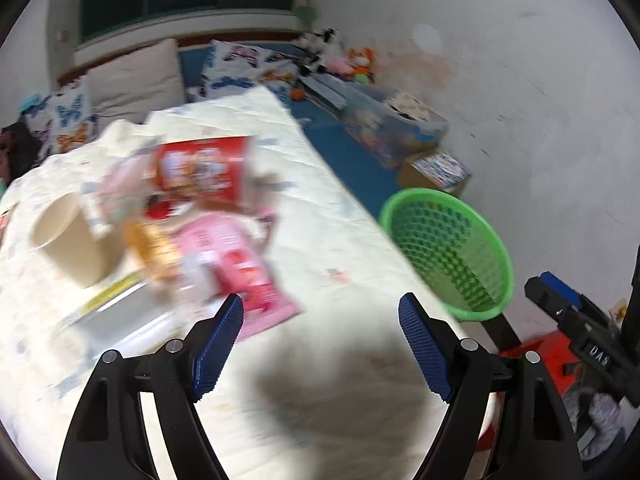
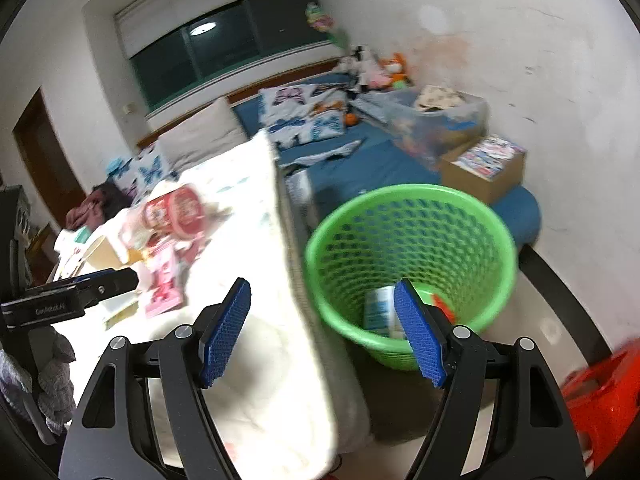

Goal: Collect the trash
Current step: 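Move both tools back over the mattress, then grasp the clear bottle with the yellow label with the left tool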

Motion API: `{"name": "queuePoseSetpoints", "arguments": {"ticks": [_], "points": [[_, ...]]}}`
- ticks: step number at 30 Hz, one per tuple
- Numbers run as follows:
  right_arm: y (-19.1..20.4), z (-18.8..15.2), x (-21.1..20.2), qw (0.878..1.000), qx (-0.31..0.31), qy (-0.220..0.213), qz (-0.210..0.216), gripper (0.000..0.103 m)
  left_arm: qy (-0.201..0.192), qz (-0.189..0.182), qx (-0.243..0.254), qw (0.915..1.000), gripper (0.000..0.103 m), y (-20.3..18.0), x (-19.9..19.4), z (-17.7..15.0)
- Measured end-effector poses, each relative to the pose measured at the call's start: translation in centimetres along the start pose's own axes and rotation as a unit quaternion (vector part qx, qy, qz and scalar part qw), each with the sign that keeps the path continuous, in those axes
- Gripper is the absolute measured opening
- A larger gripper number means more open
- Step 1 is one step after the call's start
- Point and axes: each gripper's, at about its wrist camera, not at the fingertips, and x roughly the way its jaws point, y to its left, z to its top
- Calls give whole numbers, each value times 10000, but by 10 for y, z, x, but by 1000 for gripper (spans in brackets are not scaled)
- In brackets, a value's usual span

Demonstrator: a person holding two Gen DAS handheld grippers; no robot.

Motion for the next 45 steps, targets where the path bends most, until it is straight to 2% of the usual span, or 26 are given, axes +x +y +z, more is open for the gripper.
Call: {"name": "queuePoseSetpoints", "arguments": {"ticks": [3,7,14,17,19,21,23,25,35,41,45], "points": [[21,3,10,9997,-182,66,157,74,-63,155,-190,9997,78,33,-17,-12],[50,5,19,9984,-410,138,356,74,-73,355,-146,9992,78,64,-26,-18],[87,3,28,9955,-735,262,544,75,173,350,496,9980,77,107,-24,-7],[97,1,33,9945,-814,331,570,75,354,151,745,9965,77,119,-15,0],[101,1,37,9941,-854,368,568,75,528,-45,940,9942,77,124,-7,4],[106,1,40,9936,-883,410,571,75,624,-26,1014,9929,77,130,2,8],[110,1,43,9931,-920,438,575,75,762,-244,1137,9903,75,132,9,9],[113,2,46,9929,-931,462,577,75,823,-201,1265,9883,74,131,16,9],[125,-1,61,9908,-1015,630,633,75,1144,-450,1758,9767,73,131,42,14],[126,-1,69,9906,-995,690,637,75,1320,-732,1781,9724,73,133,51,17],[125,-2,72,9904,-1008,721,620,75,1335,-801,1620,9744,72,138,54,19]]}}
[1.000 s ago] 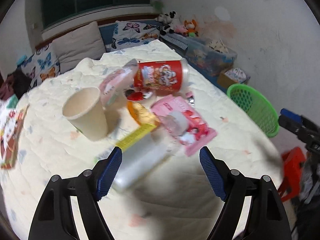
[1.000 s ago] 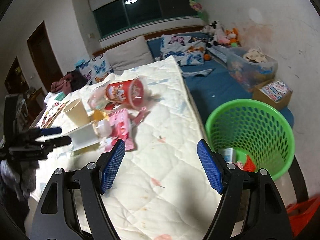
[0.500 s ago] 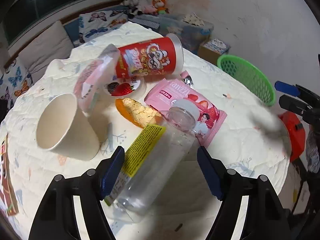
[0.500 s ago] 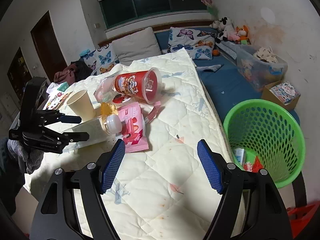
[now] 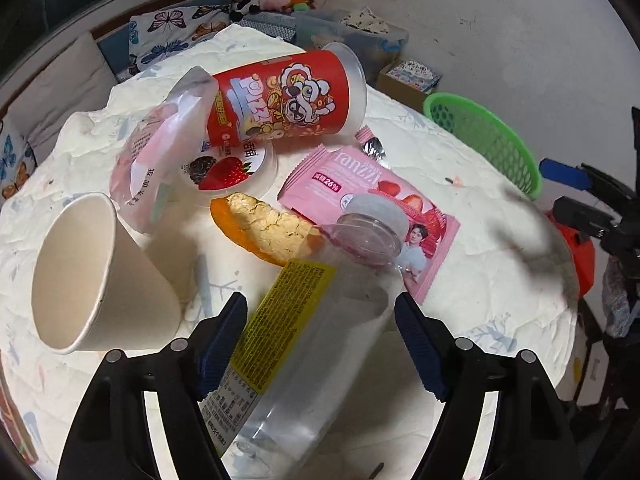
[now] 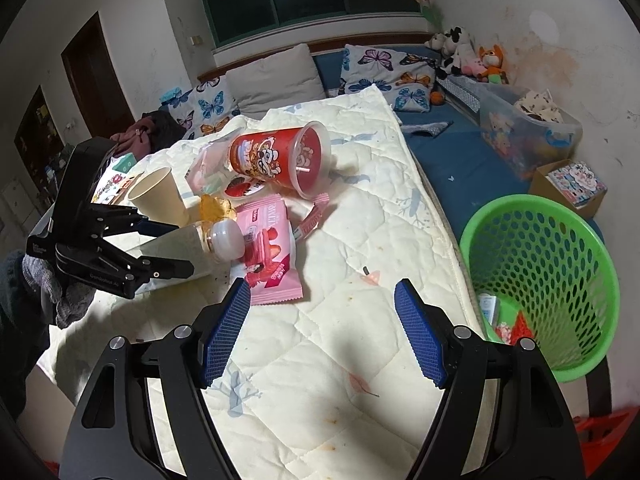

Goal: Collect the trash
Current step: 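Grasp the clear bottle with the yellow label with the left tool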

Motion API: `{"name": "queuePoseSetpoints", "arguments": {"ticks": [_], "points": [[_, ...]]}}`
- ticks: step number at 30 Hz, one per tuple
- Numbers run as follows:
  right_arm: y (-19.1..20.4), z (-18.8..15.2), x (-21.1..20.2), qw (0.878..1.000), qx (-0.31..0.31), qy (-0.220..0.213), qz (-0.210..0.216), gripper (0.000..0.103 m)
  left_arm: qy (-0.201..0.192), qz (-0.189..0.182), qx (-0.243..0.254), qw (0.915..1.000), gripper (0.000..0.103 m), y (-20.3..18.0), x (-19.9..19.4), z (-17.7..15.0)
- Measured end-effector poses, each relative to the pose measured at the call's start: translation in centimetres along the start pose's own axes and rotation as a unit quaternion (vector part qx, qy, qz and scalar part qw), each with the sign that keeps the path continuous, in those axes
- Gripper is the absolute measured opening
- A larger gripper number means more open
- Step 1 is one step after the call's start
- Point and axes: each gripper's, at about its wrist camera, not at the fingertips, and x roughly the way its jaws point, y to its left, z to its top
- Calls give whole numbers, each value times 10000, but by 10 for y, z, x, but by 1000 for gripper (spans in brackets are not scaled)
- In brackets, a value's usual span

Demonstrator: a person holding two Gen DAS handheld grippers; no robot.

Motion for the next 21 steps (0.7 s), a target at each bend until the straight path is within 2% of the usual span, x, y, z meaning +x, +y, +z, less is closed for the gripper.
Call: {"name": "queuePoseSetpoints", "arguments": {"ticks": [10,13,15,21], "points": [[-1,1,8,10000,19,43,55,75,-13,-48,248,9997,65,-17,-15,-8],[0,1,8,10000,24,36,73,76,56,2,473,9989,65,-24,-16,-11],[-1,1,9,10000,31,44,76,77,92,186,577,9981,65,-25,-13,-11],[2,1,12,9999,-11,96,76,77,221,160,494,9984,65,-18,0,-7]]}}
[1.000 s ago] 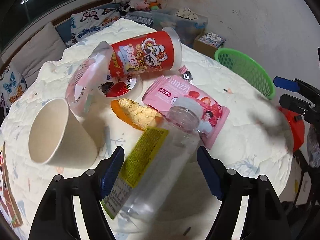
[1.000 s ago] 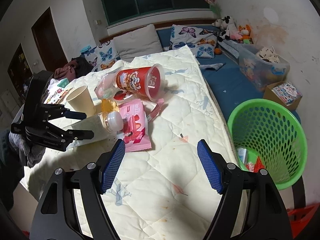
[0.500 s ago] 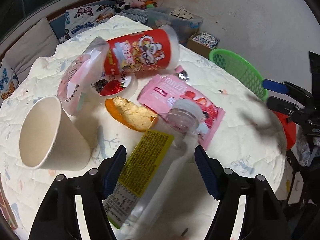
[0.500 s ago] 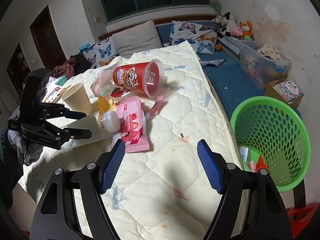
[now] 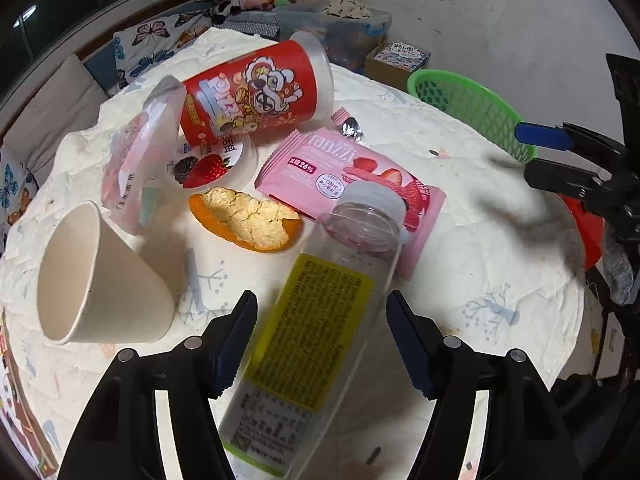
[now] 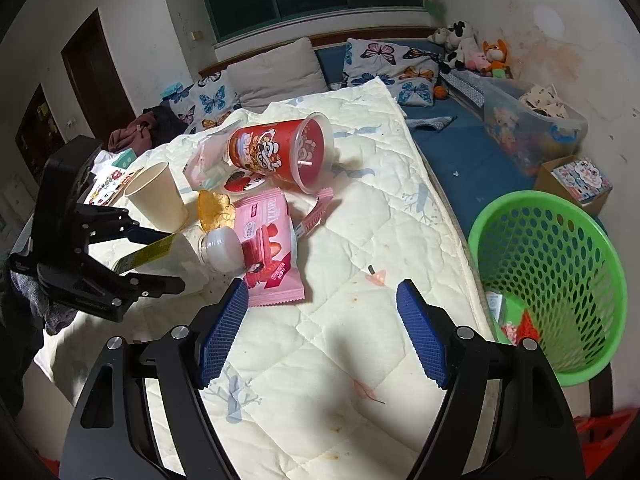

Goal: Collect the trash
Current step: 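Grasp the clear bottle with the yellow label with the left tool, then grasp the pink wafer package with the right tool while the left tool holds the bottle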

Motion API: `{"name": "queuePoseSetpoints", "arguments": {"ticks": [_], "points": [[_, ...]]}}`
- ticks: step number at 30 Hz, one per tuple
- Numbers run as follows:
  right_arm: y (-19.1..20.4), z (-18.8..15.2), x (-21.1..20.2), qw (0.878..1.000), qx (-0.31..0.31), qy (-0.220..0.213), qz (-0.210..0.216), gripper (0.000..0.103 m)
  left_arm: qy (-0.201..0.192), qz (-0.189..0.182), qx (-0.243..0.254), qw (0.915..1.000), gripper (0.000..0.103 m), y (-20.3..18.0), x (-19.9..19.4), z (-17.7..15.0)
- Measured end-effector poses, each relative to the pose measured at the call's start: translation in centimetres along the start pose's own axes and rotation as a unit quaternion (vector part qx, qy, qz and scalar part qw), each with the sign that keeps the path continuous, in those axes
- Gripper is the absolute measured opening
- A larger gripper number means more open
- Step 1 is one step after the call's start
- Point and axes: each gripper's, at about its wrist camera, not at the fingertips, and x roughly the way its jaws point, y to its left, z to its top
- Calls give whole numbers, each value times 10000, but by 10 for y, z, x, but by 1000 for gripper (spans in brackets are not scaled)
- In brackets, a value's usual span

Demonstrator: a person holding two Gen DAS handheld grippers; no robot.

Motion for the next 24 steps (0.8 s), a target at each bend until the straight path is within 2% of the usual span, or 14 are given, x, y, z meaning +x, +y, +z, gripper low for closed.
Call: {"name": "queuePoseSetpoints", "arguments": {"ticks": [3,6,11,24], "points": [[2,0,3,10000,-28,28,-12,77,-16,-9,-25,10000,65,0,5,2],[3,1,7,10000,-49,76,29,77,-37,-21,-32,10000,61,-3,9,2],[11,4,17,9997,-207,143,56,76,-243,324,7,9992,50,-12,3,-4],[43,18,74,9958,-675,564,262,76,-763,617,-918,9909,47,-3,-56,-34]]}}
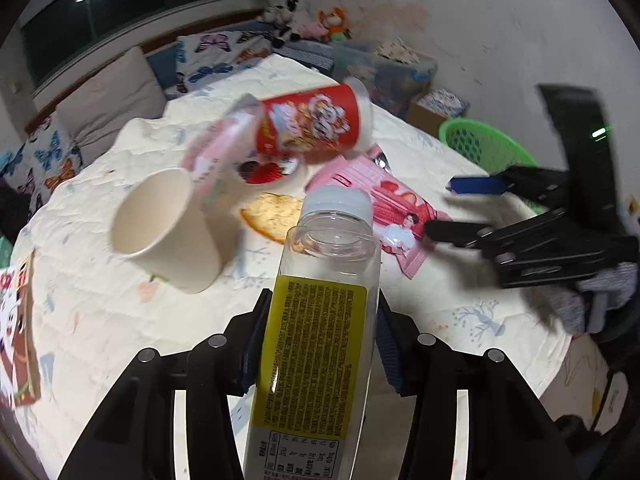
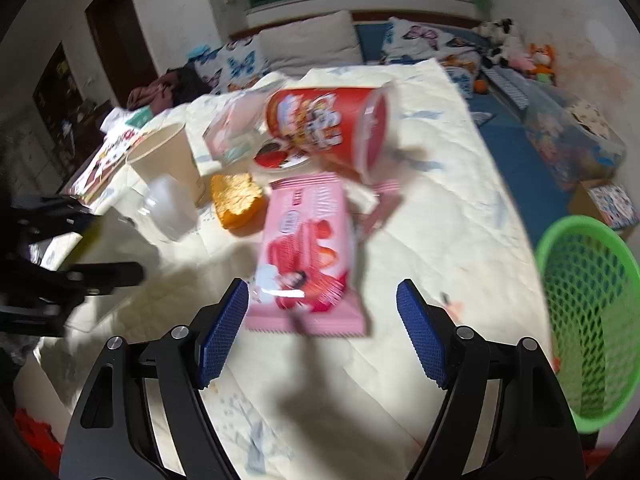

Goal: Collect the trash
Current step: 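Grasp the pink wafer package with the right tool while the left tool holds the bottle, then carry both items to the green basket and open the right tool over it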

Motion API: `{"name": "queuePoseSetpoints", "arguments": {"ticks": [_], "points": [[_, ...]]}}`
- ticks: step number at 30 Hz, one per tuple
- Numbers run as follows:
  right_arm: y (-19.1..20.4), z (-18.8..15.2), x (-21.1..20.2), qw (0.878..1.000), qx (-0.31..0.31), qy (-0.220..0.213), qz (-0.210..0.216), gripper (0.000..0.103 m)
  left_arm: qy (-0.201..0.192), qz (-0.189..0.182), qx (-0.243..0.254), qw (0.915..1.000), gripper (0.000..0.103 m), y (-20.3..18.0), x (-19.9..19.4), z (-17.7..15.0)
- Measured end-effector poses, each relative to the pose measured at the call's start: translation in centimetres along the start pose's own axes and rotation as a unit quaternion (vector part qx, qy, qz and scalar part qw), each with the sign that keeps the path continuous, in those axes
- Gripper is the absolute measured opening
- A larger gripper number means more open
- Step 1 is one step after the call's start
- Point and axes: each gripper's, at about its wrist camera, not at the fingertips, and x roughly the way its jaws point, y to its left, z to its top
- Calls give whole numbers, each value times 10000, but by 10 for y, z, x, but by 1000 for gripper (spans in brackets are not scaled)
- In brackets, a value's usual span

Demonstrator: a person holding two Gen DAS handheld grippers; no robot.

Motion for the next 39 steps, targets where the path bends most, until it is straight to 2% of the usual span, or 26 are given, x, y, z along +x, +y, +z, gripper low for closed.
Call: {"name": "queuePoseSetpoints", "arguments": {"ticks": [5,12,18,28,39], "points": [[4,10,32,9997,-7,232,-56,76,-133,27,-282,9995,47,10,-17,-5],[9,13,51,9990,-84,402,-182,76,-124,13,-545,9984,46,18,-24,-15],[7,12,47,9992,-39,348,-215,64,-77,-29,-629,9980,46,15,-21,-16],[8,6,20,9999,10,118,-77,59,-96,-98,-614,9980,46,1,-24,-13],[-16,-21,-47,9990,259,-365,-91,59,-157,-335,-510,9980,46,-32,-30,3]]}}
